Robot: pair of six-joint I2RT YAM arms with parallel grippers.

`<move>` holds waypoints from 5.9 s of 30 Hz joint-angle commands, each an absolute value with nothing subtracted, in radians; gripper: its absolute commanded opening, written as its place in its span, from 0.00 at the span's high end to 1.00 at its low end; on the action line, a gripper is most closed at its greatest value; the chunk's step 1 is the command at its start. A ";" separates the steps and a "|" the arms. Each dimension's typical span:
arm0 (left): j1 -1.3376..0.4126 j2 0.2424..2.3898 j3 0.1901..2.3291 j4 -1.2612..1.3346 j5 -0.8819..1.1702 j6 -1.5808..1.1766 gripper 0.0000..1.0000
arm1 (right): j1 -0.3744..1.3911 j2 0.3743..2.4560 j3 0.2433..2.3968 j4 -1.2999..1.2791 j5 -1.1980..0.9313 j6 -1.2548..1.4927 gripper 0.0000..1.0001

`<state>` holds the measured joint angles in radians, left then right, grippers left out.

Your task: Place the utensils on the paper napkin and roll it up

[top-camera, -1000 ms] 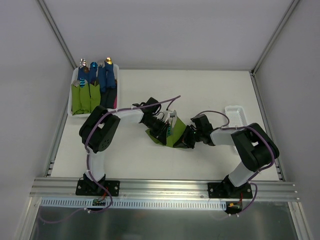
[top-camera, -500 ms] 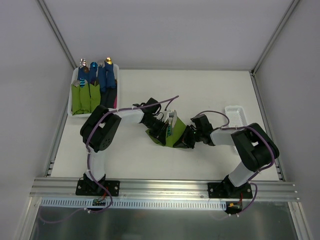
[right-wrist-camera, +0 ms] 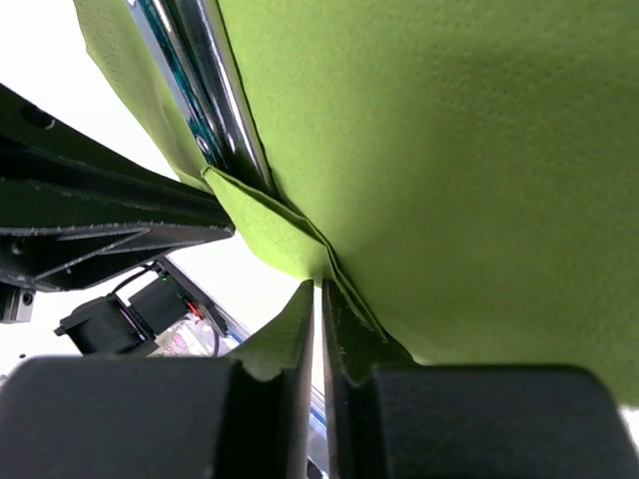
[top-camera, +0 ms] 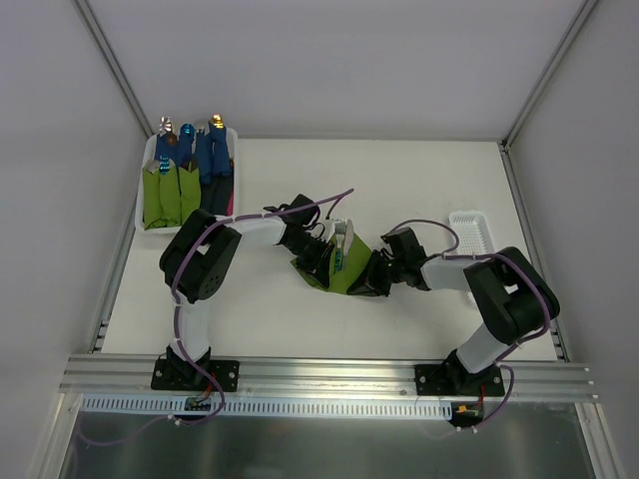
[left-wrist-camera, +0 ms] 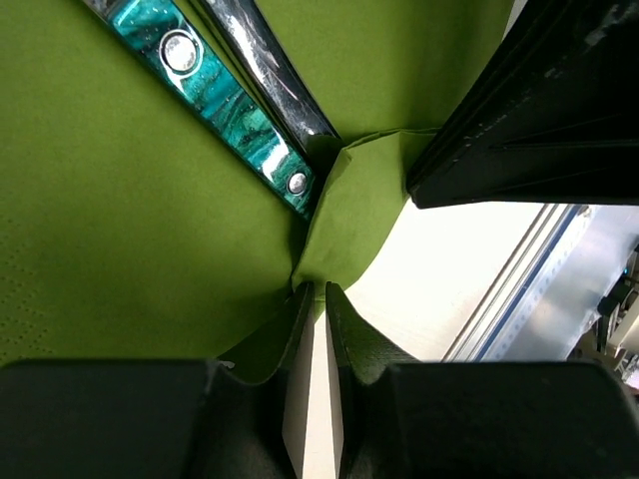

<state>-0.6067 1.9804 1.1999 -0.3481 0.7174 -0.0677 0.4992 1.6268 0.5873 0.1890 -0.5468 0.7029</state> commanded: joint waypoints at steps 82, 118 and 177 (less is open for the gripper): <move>-0.574 1.761 1.221 -0.431 0.025 -0.245 0.49 | 0.462 1.804 0.713 0.307 -0.600 0.692 0.96; -0.623 1.818 1.203 -0.407 0.065 -0.316 1.00 | 0.462 1.825 0.707 0.299 -0.600 0.692 0.99; -0.655 2.060 1.183 0.216 0.729 -0.787 1.00 | 0.428 1.482 0.781 -0.207 -0.471 0.472 0.75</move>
<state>-0.6537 2.0617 1.1610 0.1974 0.7464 -0.7898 0.4286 1.5562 0.7536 -0.1356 -0.4908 0.5102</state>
